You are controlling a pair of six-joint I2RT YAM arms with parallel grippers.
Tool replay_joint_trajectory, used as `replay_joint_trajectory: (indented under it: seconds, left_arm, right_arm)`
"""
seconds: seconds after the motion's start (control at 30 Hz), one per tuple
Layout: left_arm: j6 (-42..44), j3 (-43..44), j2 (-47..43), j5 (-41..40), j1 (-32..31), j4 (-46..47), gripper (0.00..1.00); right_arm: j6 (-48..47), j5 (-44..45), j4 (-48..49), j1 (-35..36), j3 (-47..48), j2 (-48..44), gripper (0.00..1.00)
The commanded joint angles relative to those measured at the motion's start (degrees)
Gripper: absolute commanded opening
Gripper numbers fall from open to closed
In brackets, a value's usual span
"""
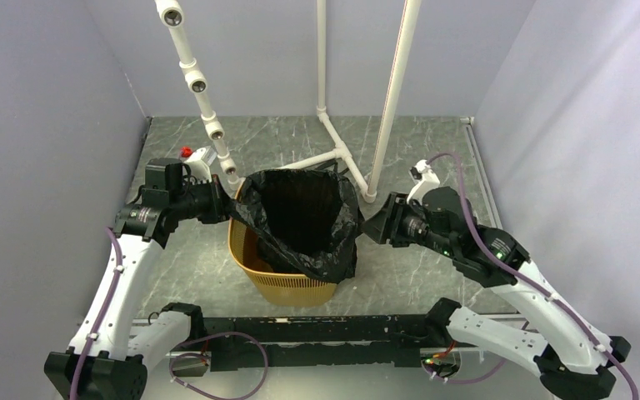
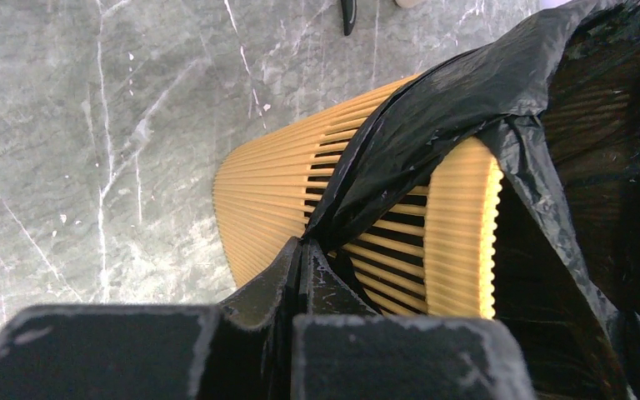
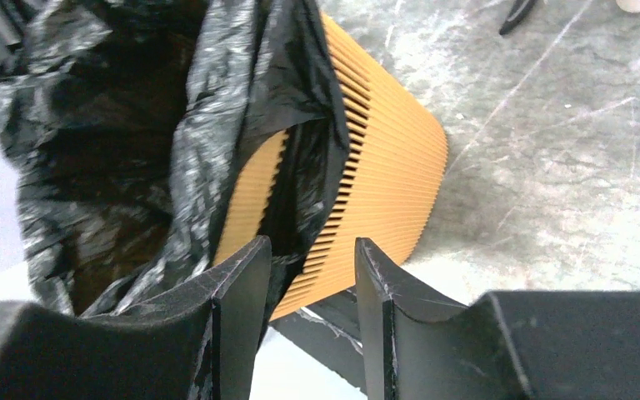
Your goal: Put the trash bags into the trash bin
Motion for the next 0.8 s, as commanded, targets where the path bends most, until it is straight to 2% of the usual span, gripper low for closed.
replay_joint_trajectory:
  seconds: [0.0,0.17,0.33,0.43,0.57,0.77]
  left_arm:
    - [0.7,1.8,-0.6,0.6,0.3,-0.3,0.03]
    - [0.9,1.4,-0.4,1.4,0.3,0.1,0.02]
    - [0.6,-1.8,-1.0,1.9,0.3,1.7,0.03]
    - [-1.2,-6.5,-2.4,2.5,0.3,6.1,0.03]
    - [-2.9,-9.8,-3.4,2.8,0.3,9.6,0.03]
    - [-2.2,-10.2,-2.4,0.6,0.3,7.6,0.03]
  right_arm:
    - [2.0,2.5,6.1,0.1,-2.5,0.1,0.46]
    - [2.1,-0.9,10.8,-0.4,-5.9,2.4,0.44]
    - [2.5,1.0,10.0,-0.6,-9.1,5.0,0.18]
    - [1.9,-1.4,11.7,-0.8,-11.8,7.2,0.08]
    - [2.3,-4.9,14.4,-0.7,-13.6,10.4,0.06]
    - [1.9,-4.9,15.9,-0.8,-15.4,11.4,0.09]
